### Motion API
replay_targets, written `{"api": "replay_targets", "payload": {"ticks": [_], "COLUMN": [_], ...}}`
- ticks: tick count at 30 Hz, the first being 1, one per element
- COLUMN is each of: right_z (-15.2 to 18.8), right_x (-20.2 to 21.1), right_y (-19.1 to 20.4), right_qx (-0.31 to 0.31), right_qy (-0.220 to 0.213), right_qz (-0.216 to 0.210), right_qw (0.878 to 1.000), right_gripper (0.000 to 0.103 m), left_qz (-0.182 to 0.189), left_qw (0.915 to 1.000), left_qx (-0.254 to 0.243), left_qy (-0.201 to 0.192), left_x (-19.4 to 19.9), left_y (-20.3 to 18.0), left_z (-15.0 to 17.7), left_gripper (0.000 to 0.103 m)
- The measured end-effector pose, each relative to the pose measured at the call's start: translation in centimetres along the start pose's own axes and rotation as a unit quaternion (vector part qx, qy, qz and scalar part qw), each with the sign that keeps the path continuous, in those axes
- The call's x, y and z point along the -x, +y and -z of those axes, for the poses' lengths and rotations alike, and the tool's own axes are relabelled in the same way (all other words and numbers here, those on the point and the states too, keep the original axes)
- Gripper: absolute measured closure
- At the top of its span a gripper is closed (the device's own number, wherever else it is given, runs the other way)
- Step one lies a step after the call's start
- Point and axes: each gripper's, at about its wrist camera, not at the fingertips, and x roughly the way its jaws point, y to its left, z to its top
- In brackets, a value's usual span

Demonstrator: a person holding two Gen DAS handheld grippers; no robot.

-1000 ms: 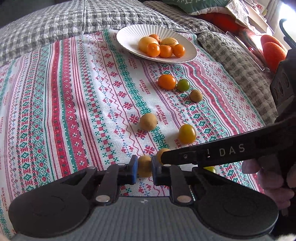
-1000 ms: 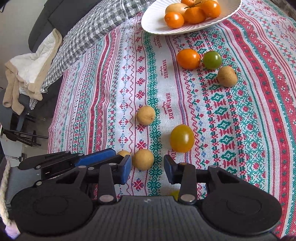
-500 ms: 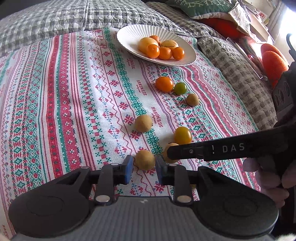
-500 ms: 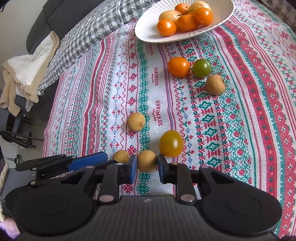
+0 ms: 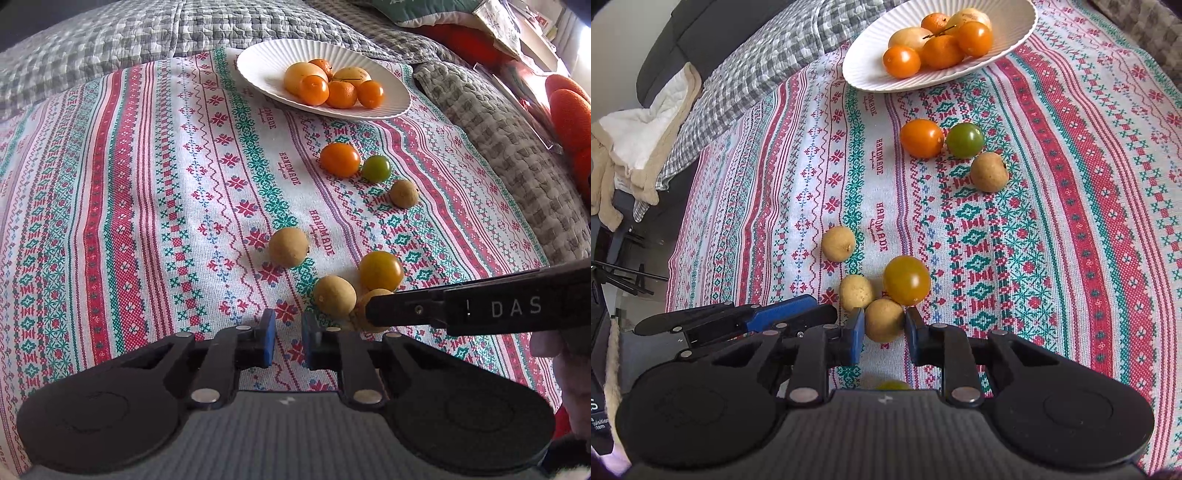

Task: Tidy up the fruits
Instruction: 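Lift both held fruits and carry them over the white bowl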

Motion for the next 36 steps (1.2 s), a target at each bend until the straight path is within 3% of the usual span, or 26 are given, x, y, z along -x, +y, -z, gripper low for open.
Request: {"api": "replay_targets", "payload": {"ticks": [12,14,17,23,29,32,36], "right_z": [-0.3,-0.3,-0.3,-0.5,-0.4,-0.4,-0.4], "right_x": [1.9,2.0,1.9,1.7,1.8,1.9,2.2], "right_y": [-1.9,-2.0,-2.2,-2.0,-2.4,-2.5,-2.6], "right_qx": [-0.037,-0.037,-0.038,-0.036,-0.037,-0.037,-0.039], "right_qy": [-0.029,-0.029,-0.028,-0.026,-0.026,-0.027,-0.031], "right_qz": [-0.018,-0.015,-0.009,-0.008,-0.001,0.001,-0.001], "right_qw": [0.999,0.999,0.999,0.999,0.999,0.999,0.999], "right_gripper": [0.082,0.082,0.082,0.082,0.082,0.082,0.082], "left_qz": [0.036,0.038,0.038,0.056,0.033,0.021,0.018], "left_qw": [0.9984,0.9976,0.9965,0.996,0.998,0.9985,0.9983], "left_qx": [0.042,0.054,0.067,0.067,0.053,0.049,0.055], "left_qy": [-0.013,-0.019,-0.031,-0.019,-0.004,0.003,-0.006], "left_x": [0.6,0.7,0.7,-0.2,-1.4,-1.8,-1.4], "left_y": [1.2,1.2,1.1,-0.4,-1.8,-1.8,-1.6], "left_z": [-0.6,-0.8,-1.0,-1.5,-1.5,-1.4,-1.4], "left_gripper": [0.103,0.087,0.081,0.081,0.082,0.089,0.089]}}
